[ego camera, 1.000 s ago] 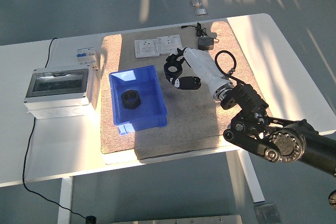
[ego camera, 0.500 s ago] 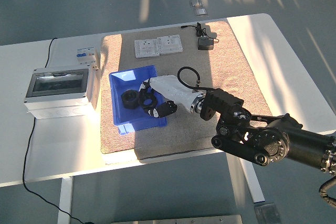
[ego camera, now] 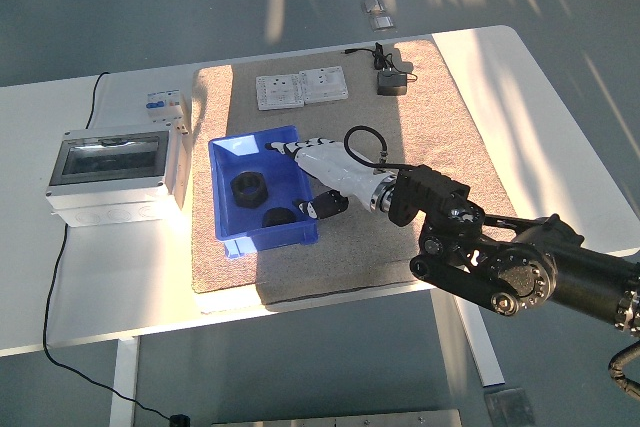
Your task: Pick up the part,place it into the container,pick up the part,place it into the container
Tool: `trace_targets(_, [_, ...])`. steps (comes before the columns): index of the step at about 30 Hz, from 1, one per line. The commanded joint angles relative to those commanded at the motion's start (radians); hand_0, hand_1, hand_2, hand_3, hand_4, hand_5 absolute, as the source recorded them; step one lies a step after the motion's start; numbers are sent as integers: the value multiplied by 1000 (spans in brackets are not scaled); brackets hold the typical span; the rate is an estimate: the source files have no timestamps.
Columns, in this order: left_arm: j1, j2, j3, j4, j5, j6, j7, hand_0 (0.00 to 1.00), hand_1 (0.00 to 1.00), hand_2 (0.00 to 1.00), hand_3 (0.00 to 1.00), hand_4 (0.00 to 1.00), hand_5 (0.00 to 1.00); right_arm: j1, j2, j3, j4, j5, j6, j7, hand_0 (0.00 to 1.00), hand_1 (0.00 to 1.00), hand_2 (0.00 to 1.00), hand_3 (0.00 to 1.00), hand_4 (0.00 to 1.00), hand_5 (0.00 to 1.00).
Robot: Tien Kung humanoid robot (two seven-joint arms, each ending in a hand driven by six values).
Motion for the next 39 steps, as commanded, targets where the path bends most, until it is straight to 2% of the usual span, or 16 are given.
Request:
trace_targets(2, [2,-2,2,0,1,0,1,701,720,741,823,747,926,-36,-17,45,8,47,-35,32,998,932,922,884,683,131])
trace_targets(5, [4,-4,9,0,-1,0,1,701,720,741,823,747,926,-88,-43,104,27,113,-88,87,998,932,922,884,683,131])
trace_targets(7, [6,-7,18,0,-9,1,0,701,720,741,823,747,926,-135,-66,157,48,184,-142,149,998,932,922,884,683,131])
trace_targets(8, [8,-8,24,0,-15,1,-1,701,719,742,825,761,929,-163,-78,187,59,225,-172,186,917,846,867,843,652,60])
trace_targets(13, [29,-14,105,0,-86,18,-21,701,719,742,825,761,929,-316,-154,341,96,411,-281,356,917,846,867,843,652,60])
trace_targets(14, [36,-14,128,0,-108,26,-29,700,720,745,823,749,879,-347,-168,369,95,445,-287,385,708,609,661,646,671,177])
trace_targets(19, [70,-9,250,0,-219,66,-72,700,720,745,823,749,879,-512,-195,502,76,633,-254,517,708,609,661,646,671,177])
trace_targets(20, [80,-5,282,0,-249,67,-84,700,720,746,820,744,830,-546,-192,530,75,673,-240,543,675,485,595,618,664,203])
trace_targets(23, [95,2,356,0,-316,62,-101,700,720,746,820,744,830,-623,-181,593,79,764,-214,593,675,485,595,618,664,203])
trace_targets(25, [98,5,402,0,-351,59,-104,700,720,746,820,744,830,-669,-176,634,85,814,-201,602,675,485,595,618,664,203])
trace_targets(26, [99,6,422,0,-359,59,-105,699,718,750,818,716,793,-690,-176,650,87,837,-196,602,644,344,522,597,669,177])
trace_targets(31, [101,6,467,0,-392,63,-109,699,718,750,818,716,793,-738,-175,696,107,902,-184,613,644,344,522,597,669,177])
trace_targets(32, [103,6,473,0,-400,64,-112,700,715,747,797,694,745,-744,-175,704,113,914,-178,615,513,236,313,424,932,208])
trace_targets(37, [108,5,477,0,-420,67,-120,700,715,747,797,694,745,-755,-171,719,133,1005,-139,613,513,236,313,424,932,208])
trace_targets(38, [108,5,476,0,-420,67,-121,700,716,747,804,708,756,-755,-171,719,134,1017,-136,613,415,220,278,344,997,225])
trace_targets(39, [109,4,471,0,-417,67,-118,700,716,747,804,708,756,-754,-170,718,136,1036,-131,608,415,220,278,344,997,225])
